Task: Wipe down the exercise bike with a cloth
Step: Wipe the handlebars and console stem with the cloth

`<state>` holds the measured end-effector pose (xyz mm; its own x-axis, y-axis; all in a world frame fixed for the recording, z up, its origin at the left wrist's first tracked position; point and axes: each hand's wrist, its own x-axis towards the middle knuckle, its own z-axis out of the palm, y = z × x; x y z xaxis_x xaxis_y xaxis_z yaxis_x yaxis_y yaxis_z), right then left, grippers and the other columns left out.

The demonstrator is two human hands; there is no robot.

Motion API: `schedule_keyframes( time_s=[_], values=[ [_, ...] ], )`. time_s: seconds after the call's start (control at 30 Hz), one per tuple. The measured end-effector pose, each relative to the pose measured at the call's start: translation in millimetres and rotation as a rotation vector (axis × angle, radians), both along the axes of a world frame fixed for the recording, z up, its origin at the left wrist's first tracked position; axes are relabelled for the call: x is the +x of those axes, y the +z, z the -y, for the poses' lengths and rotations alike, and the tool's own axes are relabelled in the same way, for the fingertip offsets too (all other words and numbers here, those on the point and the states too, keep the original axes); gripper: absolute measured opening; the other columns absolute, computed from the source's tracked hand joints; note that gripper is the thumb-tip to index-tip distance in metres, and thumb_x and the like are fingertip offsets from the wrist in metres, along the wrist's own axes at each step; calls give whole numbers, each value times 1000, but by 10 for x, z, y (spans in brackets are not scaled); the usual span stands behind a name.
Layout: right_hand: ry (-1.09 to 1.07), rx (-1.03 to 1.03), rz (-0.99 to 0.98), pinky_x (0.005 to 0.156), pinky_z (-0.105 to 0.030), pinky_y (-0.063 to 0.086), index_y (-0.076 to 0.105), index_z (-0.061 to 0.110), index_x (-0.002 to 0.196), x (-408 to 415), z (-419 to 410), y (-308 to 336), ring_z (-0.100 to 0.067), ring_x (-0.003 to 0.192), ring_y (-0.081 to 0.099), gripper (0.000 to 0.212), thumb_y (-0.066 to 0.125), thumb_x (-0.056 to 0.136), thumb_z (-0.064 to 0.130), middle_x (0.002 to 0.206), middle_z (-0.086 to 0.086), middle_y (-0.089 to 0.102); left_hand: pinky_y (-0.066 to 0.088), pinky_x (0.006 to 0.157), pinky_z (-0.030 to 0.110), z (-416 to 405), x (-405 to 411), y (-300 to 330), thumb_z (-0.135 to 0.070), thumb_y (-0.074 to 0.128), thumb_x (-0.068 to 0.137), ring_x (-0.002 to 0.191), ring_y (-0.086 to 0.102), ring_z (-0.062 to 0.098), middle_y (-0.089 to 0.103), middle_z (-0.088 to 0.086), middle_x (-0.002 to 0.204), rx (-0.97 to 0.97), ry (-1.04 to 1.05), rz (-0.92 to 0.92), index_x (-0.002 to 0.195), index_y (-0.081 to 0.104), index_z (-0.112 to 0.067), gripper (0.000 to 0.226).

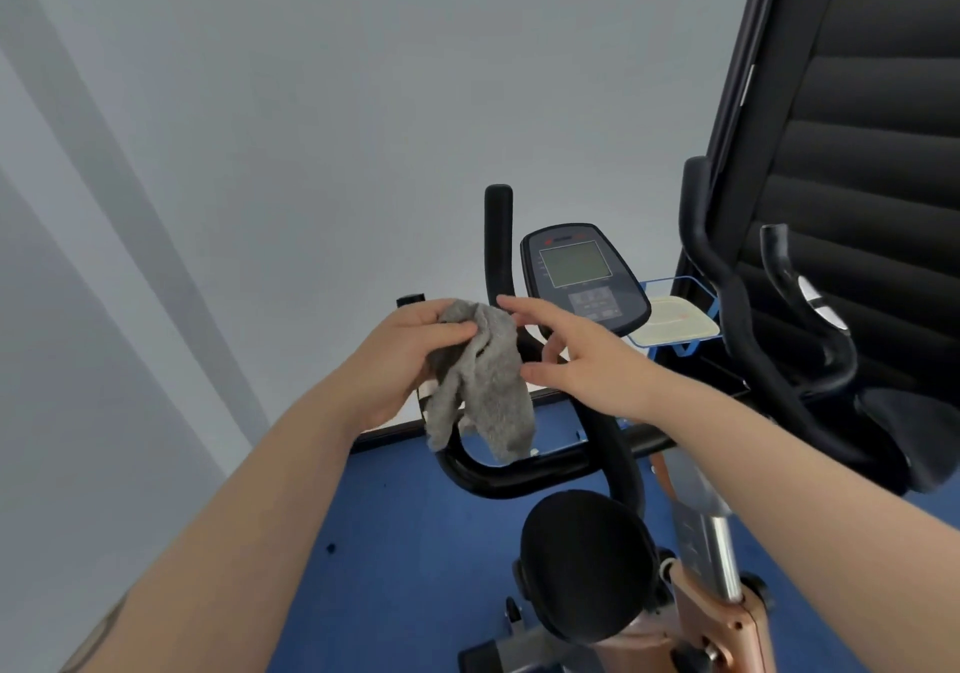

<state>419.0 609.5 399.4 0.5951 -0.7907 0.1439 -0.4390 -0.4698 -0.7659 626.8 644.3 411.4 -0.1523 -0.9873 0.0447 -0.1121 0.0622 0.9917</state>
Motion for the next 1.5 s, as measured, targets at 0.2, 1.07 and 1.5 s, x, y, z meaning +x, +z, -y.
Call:
schedule_keyframes(
  time_s=[0.2, 1.07, 1.5],
  values=[
    [94, 62, -98, 82, -30, 45, 64, 16, 96, -86, 95, -32, -2, 77, 55, 12, 65, 91, 26, 99, -4, 64, 45, 77, 35, -30, 19, 122, -13, 52, 81, 78, 55, 24, 59, 11, 81, 1, 38, 28, 83, 68, -8, 17],
    [-149, 265, 374, 81, -29, 53, 60, 15, 111, 162, 62, 37, -16, 89, 70, 16, 61, 94, 16, 94, -6, 75, 41, 83, 14, -115, -100, -426, -28, 68, 86, 101, 55, -1, 59, -20, 105, -451, 352, 395, 104, 66, -39, 21],
    [-67, 109, 49, 77, -33, 57, 67, 26, 94, 97, 60, 36, -9, 84, 67, 28, 77, 76, 45, 90, 6, 69, 41, 66, 11, 95, 31, -222, -38, 73, 83, 76, 57, -3, 63, -19, 81, -348, 50, 576, 83, 62, -33, 12]
  ],
)
